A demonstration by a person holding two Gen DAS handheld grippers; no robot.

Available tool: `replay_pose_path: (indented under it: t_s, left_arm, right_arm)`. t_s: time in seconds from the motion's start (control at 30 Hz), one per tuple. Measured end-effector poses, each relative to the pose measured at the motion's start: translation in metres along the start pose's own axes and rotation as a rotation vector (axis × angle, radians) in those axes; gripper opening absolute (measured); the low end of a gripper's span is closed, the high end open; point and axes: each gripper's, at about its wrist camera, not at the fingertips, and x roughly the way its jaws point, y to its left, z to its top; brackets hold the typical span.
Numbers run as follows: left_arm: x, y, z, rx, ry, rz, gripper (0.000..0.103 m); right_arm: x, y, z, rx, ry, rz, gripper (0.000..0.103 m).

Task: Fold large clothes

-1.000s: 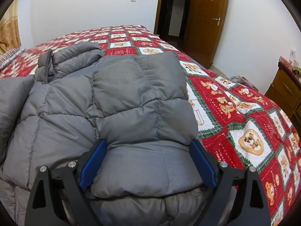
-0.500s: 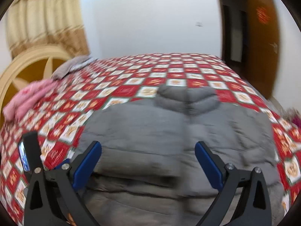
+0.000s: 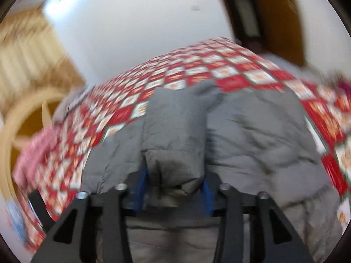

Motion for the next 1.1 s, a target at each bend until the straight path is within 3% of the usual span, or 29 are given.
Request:
replay_pose_path:
  t_s: [0.1, 0.13, 0.27, 0.33, 0.43, 0.53, 0.63, 0.7, 0.8, 1.0, 1.03, 1.1]
  left_arm:
    - [0.000, 0.000, 0.000, 0.000, 0.000, -0.001, 0.093]
    - [0.000, 0.000, 0.000, 0.000, 0.000, -0.001, 0.093]
    - [0.000, 0.000, 0.000, 0.000, 0.000, 0.000, 0.093]
    - [0.000, 0.000, 0.000, 0.001, 0.000, 0.001, 0.093]
    - [0.000, 0.000, 0.000, 0.001, 0.000, -0.001, 0.093]
    - [0.001, 0.000, 0.000, 0.002, 0.000, 0.000, 0.093]
    - [0.001, 0.000, 0.000, 0.001, 0.000, -0.001, 0.093]
    - [0.001, 0.000, 0.000, 0.001, 0.000, -0.001, 0.093]
    - [0.001, 0.000, 0.000, 0.001, -0.001, -0.001, 0.093]
    - [0.002, 0.000, 0.000, -0.003, -0.002, -0.006, 0.094]
    - [0.002, 0.001, 0.001, -0.006, -0.002, -0.010, 0.094]
    - [0.003, 0.002, 0.001, -0.009, -0.006, -0.015, 0.094]
  right_arm:
    - [-0.013, -0.054, -0.007, 0.048, -0.012, -0.197, 0.066]
    - [-0.021, -0.071, -0.009, 0.087, -0.020, -0.213, 0.073]
    - [-0.050, -0.103, -0.010, 0.179, -0.084, -0.234, 0.071]
    - [-0.060, -0.097, -0.004, 0.137, -0.117, -0.224, 0.063]
    - [-0.063, -0.074, 0.006, 0.071, -0.158, -0.189, 0.064]
    - [-0.033, -0.048, 0.016, -0.023, -0.105, -0.167, 0.061]
    - [0.013, -0.038, 0.005, -0.117, 0.040, -0.209, 0.033]
    - [0.041, -0.052, -0.009, -0.104, 0.124, -0.261, 0.035]
    - [0.043, -0.072, -0.023, -0.050, 0.088, -0.195, 0.035]
    - [0.033, -0.061, -0.023, -0.126, 0.137, -0.242, 0.037]
    - [0.028, -0.059, -0.020, -0.124, 0.132, -0.243, 0.037]
    - [-0.002, -0.060, -0.009, -0.084, 0.014, -0.225, 0.040]
